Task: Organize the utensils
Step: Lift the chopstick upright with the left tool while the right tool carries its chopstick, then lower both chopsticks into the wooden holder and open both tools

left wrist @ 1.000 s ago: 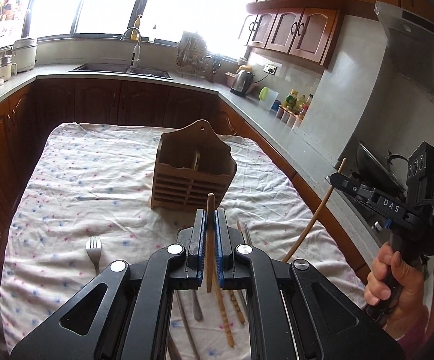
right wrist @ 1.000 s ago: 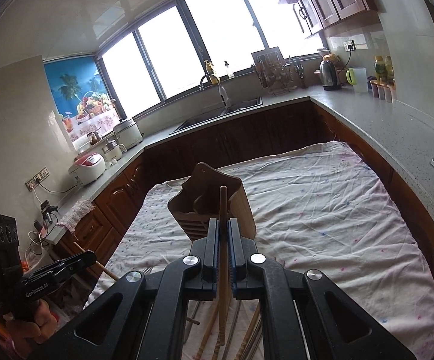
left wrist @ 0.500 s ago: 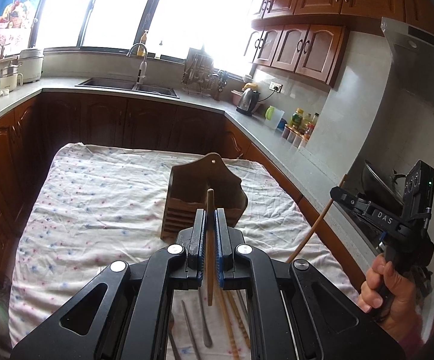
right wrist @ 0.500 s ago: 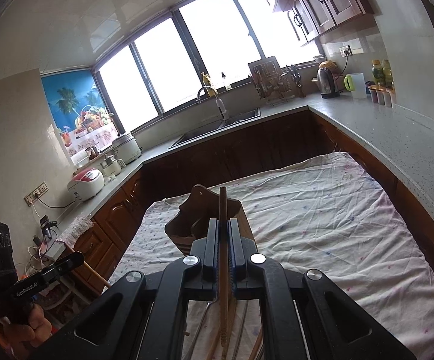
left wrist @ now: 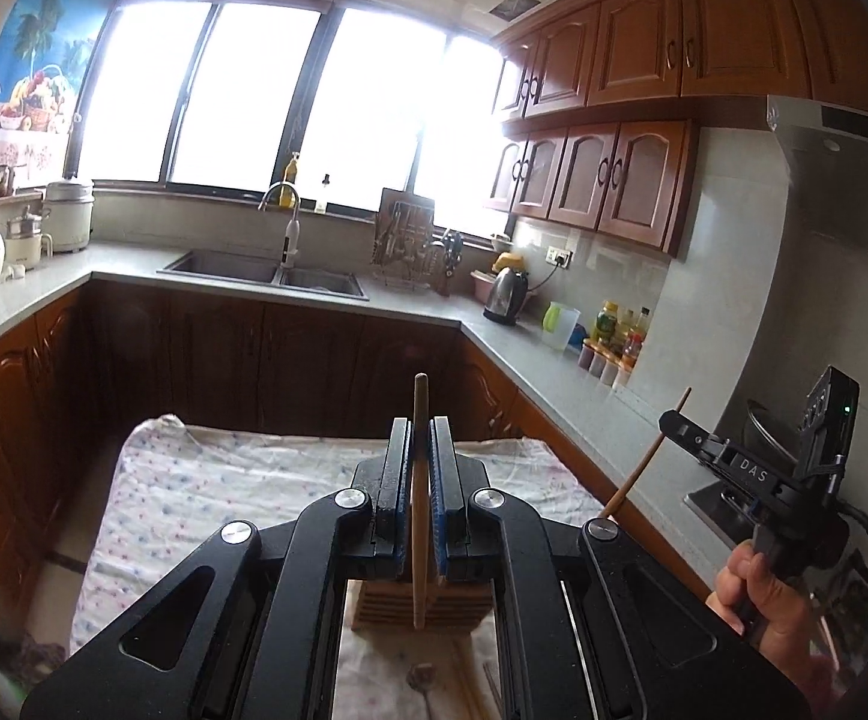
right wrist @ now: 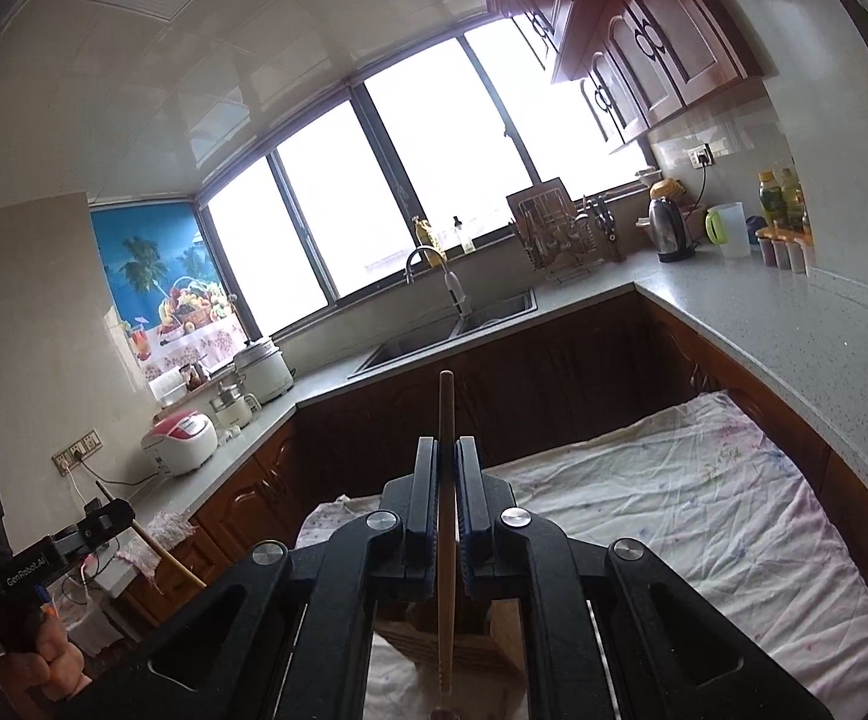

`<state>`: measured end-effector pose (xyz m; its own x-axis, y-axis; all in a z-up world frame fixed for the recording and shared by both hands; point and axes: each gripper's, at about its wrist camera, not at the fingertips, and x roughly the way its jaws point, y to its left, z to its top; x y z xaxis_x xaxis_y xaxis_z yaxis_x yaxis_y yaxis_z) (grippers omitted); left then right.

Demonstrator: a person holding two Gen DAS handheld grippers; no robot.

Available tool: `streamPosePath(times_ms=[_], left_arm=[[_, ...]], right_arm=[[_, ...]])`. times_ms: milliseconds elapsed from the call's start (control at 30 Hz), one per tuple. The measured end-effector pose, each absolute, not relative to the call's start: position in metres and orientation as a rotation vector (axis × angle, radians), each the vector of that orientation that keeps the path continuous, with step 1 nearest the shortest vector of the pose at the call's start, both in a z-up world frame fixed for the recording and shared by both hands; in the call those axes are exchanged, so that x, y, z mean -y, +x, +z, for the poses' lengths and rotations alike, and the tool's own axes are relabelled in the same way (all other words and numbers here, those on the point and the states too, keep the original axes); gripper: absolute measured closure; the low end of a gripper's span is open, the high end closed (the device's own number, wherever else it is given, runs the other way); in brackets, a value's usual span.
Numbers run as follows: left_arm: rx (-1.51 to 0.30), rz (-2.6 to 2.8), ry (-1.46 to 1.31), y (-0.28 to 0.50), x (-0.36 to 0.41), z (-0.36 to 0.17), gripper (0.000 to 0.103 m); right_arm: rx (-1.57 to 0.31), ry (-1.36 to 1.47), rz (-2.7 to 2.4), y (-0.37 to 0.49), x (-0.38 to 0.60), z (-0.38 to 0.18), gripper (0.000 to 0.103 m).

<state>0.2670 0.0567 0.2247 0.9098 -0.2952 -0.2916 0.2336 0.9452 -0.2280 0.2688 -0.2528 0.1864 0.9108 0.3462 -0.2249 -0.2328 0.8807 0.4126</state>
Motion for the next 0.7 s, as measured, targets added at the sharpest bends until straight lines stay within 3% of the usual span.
streamPosePath(times_ms=[200, 700], left_arm=[[-0.299, -0.242, -0.188, 0.311, -0.053, 0.223, 0.098], [-0.451, -0.170, -0.295, 0.388, -0.040, 0.111, 0.098]], right_arm=[[-0.244, 0.364, 0.283, 0.306, 0.244, 0.194, 0.097], [-0.304, 0.382, 0.245, 0.349, 0.218, 0.099, 0.097]])
